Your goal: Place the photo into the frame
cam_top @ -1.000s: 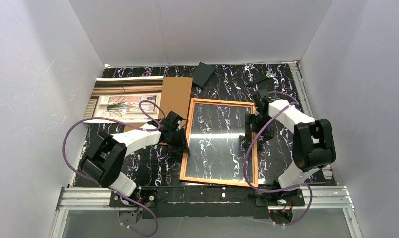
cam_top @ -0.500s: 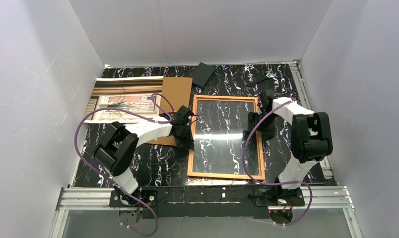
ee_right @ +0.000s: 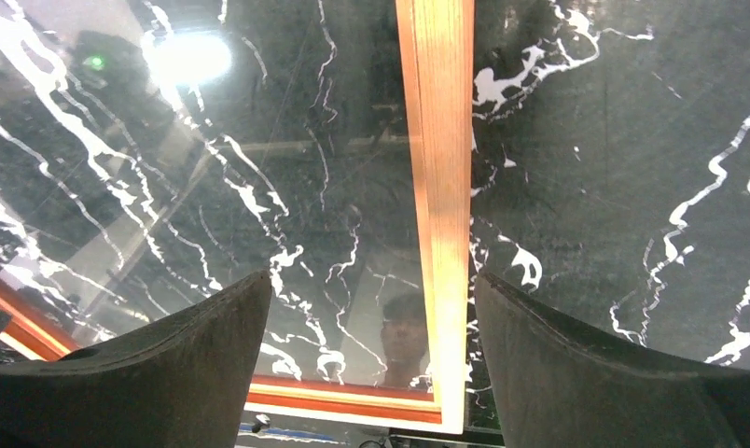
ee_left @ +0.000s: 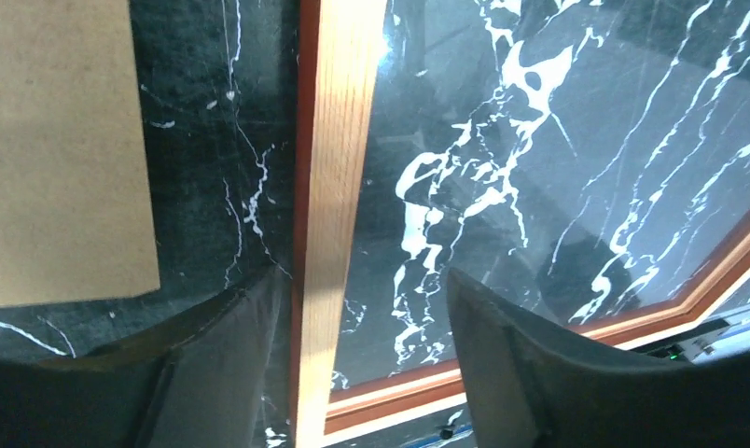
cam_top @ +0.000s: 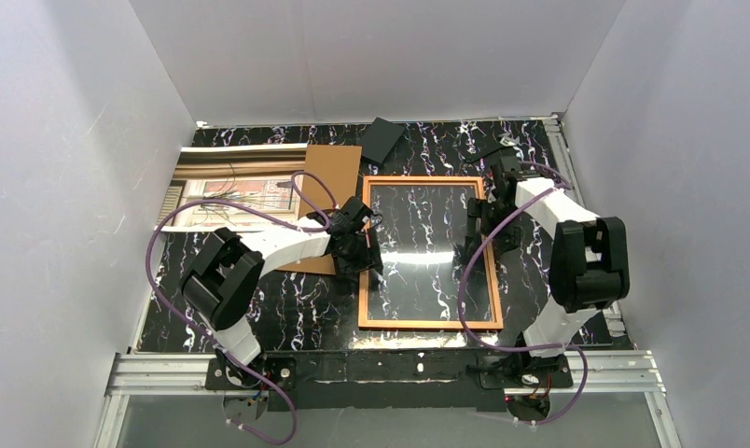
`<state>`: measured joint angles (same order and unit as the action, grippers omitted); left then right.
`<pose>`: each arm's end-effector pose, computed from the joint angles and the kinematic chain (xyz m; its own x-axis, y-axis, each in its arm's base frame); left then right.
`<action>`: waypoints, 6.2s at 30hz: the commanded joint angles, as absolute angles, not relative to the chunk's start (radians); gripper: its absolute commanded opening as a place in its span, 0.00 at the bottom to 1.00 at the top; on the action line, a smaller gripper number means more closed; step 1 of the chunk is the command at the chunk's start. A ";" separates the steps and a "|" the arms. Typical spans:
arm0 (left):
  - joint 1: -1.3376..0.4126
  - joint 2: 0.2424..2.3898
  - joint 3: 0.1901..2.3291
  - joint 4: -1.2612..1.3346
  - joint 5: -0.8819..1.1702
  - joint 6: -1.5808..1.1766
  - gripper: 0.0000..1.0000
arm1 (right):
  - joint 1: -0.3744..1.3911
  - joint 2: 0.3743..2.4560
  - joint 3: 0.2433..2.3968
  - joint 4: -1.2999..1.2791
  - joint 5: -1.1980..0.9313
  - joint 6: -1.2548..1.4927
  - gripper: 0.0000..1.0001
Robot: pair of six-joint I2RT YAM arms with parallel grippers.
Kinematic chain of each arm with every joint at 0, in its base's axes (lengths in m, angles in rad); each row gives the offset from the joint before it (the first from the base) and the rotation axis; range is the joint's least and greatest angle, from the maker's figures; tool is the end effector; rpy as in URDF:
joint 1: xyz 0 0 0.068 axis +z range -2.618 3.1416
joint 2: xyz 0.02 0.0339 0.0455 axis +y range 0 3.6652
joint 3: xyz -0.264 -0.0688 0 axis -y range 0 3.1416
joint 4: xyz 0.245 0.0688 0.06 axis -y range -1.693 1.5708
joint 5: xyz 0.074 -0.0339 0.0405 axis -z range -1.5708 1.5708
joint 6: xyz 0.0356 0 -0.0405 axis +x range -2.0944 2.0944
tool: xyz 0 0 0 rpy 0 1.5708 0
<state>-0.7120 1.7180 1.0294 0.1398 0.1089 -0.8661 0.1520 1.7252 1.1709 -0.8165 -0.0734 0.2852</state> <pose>0.2847 -0.2508 0.2082 -0.8041 -0.3064 -0.5095 0.1653 0.7079 -0.6867 0.3181 0.0514 0.1891 -0.9762 0.1343 -0.1704 0.1138 0.9856 0.1249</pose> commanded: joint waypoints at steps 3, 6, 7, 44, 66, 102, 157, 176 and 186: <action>-0.728 1.576 1.017 0.050 0.052 -0.806 0.81 | 0.156 1.553 1.203 -0.865 -0.054 0.301 0.89; -0.728 1.489 1.018 0.028 -0.001 -0.763 0.88 | 0.156 1.495 1.204 -0.876 -0.101 0.310 0.89; -0.728 1.463 1.023 0.012 -0.027 -0.744 0.90 | 0.157 1.482 1.204 -0.876 -0.127 0.312 0.89; 0.014 1.396 1.004 -0.073 0.356 -0.664 0.93 | 0.577 1.747 1.530 -0.726 -0.394 0.489 0.85; 0.107 1.775 1.365 -0.166 0.288 -0.568 0.77 | 0.689 2.429 2.131 -0.392 -0.721 0.872 0.82; -0.353 1.762 1.297 -0.198 -0.298 0.202 0.81 | 0.435 1.693 1.207 -0.371 -0.674 0.652 0.83; -0.515 1.551 1.316 -0.379 -0.297 0.095 0.00 | 0.345 1.577 1.050 -0.414 -0.678 0.580 0.82; -1.162 1.605 1.273 -0.443 -0.635 -0.244 0.00 | 0.212 1.330 0.798 -0.413 -0.721 0.568 0.98; -1.302 1.704 1.364 -0.501 -0.708 -0.321 0.91 | 0.186 1.321 0.717 -0.381 -0.725 0.561 0.98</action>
